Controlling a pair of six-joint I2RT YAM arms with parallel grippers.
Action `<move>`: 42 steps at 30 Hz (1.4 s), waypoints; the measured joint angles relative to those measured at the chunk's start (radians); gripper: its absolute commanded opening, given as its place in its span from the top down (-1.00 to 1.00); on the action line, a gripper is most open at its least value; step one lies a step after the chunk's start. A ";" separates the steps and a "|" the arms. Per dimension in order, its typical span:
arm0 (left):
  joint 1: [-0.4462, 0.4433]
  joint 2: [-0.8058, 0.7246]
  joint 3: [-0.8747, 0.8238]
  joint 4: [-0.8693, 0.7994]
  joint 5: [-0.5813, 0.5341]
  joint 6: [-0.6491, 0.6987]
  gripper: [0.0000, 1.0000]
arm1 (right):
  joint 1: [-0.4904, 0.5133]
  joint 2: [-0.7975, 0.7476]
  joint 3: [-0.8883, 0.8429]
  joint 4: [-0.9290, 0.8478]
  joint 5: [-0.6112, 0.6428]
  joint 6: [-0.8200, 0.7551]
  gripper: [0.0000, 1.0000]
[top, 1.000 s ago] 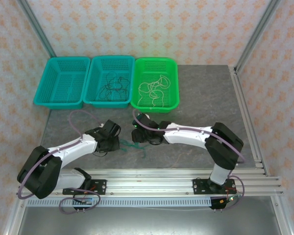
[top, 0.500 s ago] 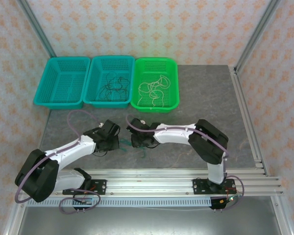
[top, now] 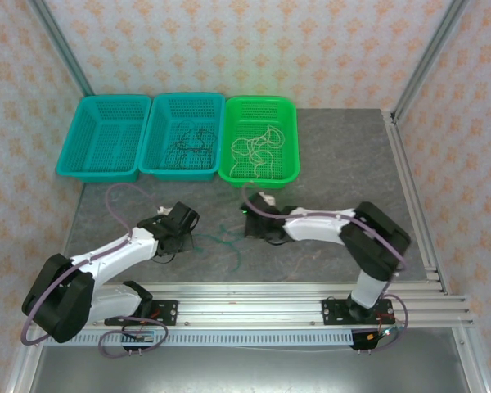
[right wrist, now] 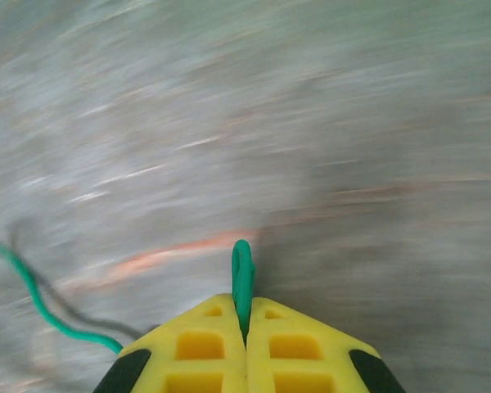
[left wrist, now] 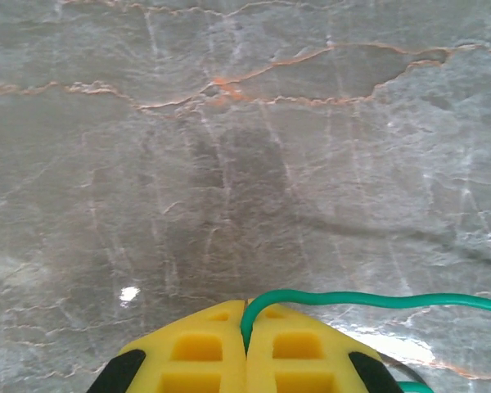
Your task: Untangle the cables
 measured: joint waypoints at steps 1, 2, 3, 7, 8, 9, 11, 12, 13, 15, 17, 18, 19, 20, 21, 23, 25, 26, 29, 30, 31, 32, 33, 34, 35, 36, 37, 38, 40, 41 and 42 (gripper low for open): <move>0.000 0.000 0.000 -0.001 -0.003 -0.005 1.00 | -0.042 -0.052 -0.050 -0.006 0.023 0.008 1.00; 0.000 0.000 0.000 0.000 -0.005 -0.006 1.00 | -0.076 -0.098 -0.089 -0.011 0.039 0.014 1.00; 0.000 0.000 0.000 0.002 -0.006 -0.006 1.00 | -0.110 -0.149 -0.125 -0.016 0.051 0.019 1.00; -0.005 0.000 0.003 -0.001 -0.022 -0.021 1.00 | -0.224 -0.354 -0.225 -0.069 0.131 0.028 1.00; -0.005 0.001 0.003 -0.007 -0.031 -0.023 1.00 | -0.259 -0.395 -0.241 -0.089 0.159 0.031 1.00; -0.005 0.002 0.003 -0.015 -0.043 -0.025 1.00 | -0.305 -0.444 -0.259 -0.118 0.193 0.032 1.00; -0.005 0.005 0.003 -0.029 -0.055 -0.030 1.00 | -0.396 -0.525 -0.285 -0.170 0.239 0.034 1.00; -0.005 0.007 0.003 -0.035 -0.063 -0.032 1.00 | -0.445 -0.566 -0.295 -0.195 0.257 0.034 1.00; -0.005 0.008 0.003 -0.040 -0.069 -0.036 1.00 | -0.497 -0.613 -0.305 -0.217 0.272 0.033 1.00; -0.005 0.012 0.003 -0.046 -0.077 -0.043 1.00 | -0.590 -0.690 -0.316 -0.251 0.288 0.022 1.00; -0.005 0.017 0.003 -0.051 -0.085 -0.049 1.00 | -0.660 -0.744 -0.317 -0.278 0.299 0.005 1.00; -0.005 0.019 0.003 -0.054 -0.089 -0.051 1.00 | -0.684 -0.761 -0.317 -0.285 0.300 -0.004 1.00; -0.005 0.021 0.004 -0.057 -0.092 -0.051 1.00 | -0.702 -0.771 -0.317 -0.292 0.298 -0.015 1.00; -0.005 0.022 0.005 -0.059 -0.092 -0.050 1.00 | -0.710 -0.775 -0.317 -0.295 0.288 -0.026 1.00; -0.005 0.023 0.006 -0.059 -0.092 -0.050 1.00 | -0.714 -0.775 -0.317 -0.295 0.269 -0.037 1.00; -0.004 0.022 0.008 -0.058 -0.082 -0.046 1.00 | -0.714 -0.766 -0.324 -0.283 0.209 -0.051 1.00; -0.003 0.008 0.013 -0.056 -0.051 -0.038 1.00 | -0.712 -0.753 -0.351 -0.248 0.130 -0.058 1.00; -0.004 -0.007 0.016 -0.056 -0.034 -0.033 1.00 | -0.707 -0.747 -0.368 -0.233 0.102 -0.058 1.00; -0.003 -0.102 0.051 -0.067 0.008 -0.024 1.00 | -0.688 -0.743 -0.418 -0.216 0.041 -0.061 1.00; -0.003 -0.146 0.078 -0.074 0.013 -0.022 1.00 | -0.683 -0.745 -0.428 -0.216 0.028 -0.062 1.00; -0.004 -0.184 0.109 -0.085 0.014 -0.019 1.00 | -0.682 -0.750 -0.436 -0.217 0.019 -0.064 1.00; -0.004 -0.217 0.144 -0.096 0.013 -0.018 1.00 | -0.681 -0.758 -0.439 -0.217 0.016 -0.066 1.00; -0.003 -0.249 0.184 -0.103 0.010 -0.012 1.00 | -0.681 -0.771 -0.441 -0.216 0.013 -0.070 1.00; -0.003 -0.276 0.229 -0.113 0.006 -0.002 1.00 | -0.681 -0.784 -0.443 -0.216 0.012 -0.074 1.00; 0.001 -0.294 0.267 -0.120 0.000 0.006 1.00 | -0.681 -0.799 -0.443 -0.216 0.010 -0.078 1.00; 0.008 -0.307 0.311 -0.130 -0.012 0.021 1.00 | -0.681 -0.813 -0.444 -0.216 0.008 -0.081 1.00; 0.023 -0.313 0.354 -0.140 -0.026 0.040 1.00 | -0.681 -0.827 -0.444 -0.214 0.004 -0.084 1.00; 0.043 -0.313 0.393 -0.146 -0.039 0.058 1.00 | -0.681 -0.838 -0.444 -0.213 0.002 -0.087 1.00; 0.100 -0.285 0.471 -0.159 -0.066 0.104 1.00 | -0.681 -0.854 -0.445 -0.211 -0.004 -0.091 1.00; 0.142 -0.258 0.514 -0.164 -0.077 0.129 1.00 | -0.681 -0.860 -0.445 -0.209 -0.007 -0.091 1.00; 0.191 -0.225 0.558 -0.164 -0.094 0.154 1.00 | -0.681 -0.864 -0.445 -0.209 -0.011 -0.091 1.00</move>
